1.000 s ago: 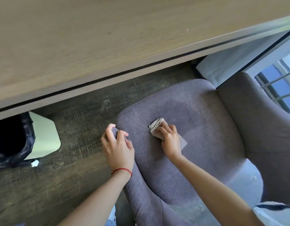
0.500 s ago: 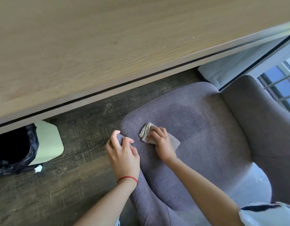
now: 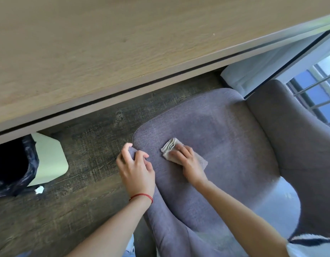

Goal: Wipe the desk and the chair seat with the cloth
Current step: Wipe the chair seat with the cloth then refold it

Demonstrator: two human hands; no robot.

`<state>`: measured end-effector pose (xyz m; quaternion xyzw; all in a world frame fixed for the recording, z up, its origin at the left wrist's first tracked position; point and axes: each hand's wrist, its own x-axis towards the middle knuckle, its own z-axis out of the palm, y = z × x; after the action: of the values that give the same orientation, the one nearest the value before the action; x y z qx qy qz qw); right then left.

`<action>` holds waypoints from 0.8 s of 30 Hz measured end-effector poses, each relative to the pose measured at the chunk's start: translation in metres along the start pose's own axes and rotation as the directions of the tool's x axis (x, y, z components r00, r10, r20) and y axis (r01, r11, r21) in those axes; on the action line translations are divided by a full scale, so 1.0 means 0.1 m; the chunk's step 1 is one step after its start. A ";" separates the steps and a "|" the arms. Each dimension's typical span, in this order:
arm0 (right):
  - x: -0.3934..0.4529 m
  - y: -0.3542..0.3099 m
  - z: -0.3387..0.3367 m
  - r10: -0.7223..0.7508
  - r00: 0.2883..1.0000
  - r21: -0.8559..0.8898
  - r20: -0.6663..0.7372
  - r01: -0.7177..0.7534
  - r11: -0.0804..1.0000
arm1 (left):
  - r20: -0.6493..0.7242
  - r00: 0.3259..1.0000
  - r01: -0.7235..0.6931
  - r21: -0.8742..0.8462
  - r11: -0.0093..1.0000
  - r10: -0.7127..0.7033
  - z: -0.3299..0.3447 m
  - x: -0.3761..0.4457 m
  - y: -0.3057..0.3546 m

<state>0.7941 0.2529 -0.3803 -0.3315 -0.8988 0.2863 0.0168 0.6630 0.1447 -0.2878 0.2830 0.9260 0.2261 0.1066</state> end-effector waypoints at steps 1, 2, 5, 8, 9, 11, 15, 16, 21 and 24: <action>-0.06 0.12 -0.10 -0.043 0.999 -0.043 0.021 0.043 0.998 | -0.005 1.000 -0.001 -0.003 1.000 0.001 0.00 0.00 0.00; -0.06 0.26 -0.21 -0.031 1.000 -0.088 -0.005 0.030 0.996 | -0.013 1.000 -0.006 -0.003 1.000 0.006 0.01 0.00 0.00; 0.10 0.61 -0.47 0.286 0.933 -0.037 -0.220 -0.301 0.953 | -0.034 0.999 -0.029 -0.004 1.000 0.029 0.05 0.00 -0.03; 0.38 0.46 -0.39 0.597 0.727 0.163 -0.338 -0.580 0.798 | -0.029 0.999 -0.027 -0.006 1.000 0.026 0.07 0.00 -0.07; 0.41 0.33 -0.31 0.606 0.722 0.174 -0.333 -0.584 0.793 | -0.025 0.999 -0.026 -0.002 1.000 0.026 0.07 0.00 -0.07; 0.33 0.09 -0.14 0.479 0.829 0.134 -0.288 -0.460 0.878 | -0.024 0.999 -0.023 0.008 1.000 0.023 0.06 -0.01 -0.06; -0.05 0.07 -0.12 0.143 0.985 -0.038 -0.094 -0.147 0.988 | -0.018 1.000 -0.012 0.019 1.000 0.013 0.02 -0.04 -0.02; -0.03 0.19 -0.21 0.134 0.986 -0.094 -0.097 -0.144 0.985 | -0.016 1.000 -0.014 0.021 1.000 0.015 0.01 -0.04 -0.02; 0.33 0.28 -0.34 0.611 0.731 -0.016 -0.303 -0.645 0.764 | -0.030 0.999 -0.025 0.049 0.998 0.027 0.06 -0.01 -0.06; 0.21 -0.08 -0.04 0.496 0.841 -0.082 -0.215 -0.521 0.849 | -0.040 0.999 -0.034 0.053 0.998 0.036 0.08 0.00 -0.08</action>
<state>0.7738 0.2627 -0.3755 -0.5839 -0.7903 0.1859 0.0011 0.6614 0.1418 -0.2984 0.2971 0.9285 0.2093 0.0764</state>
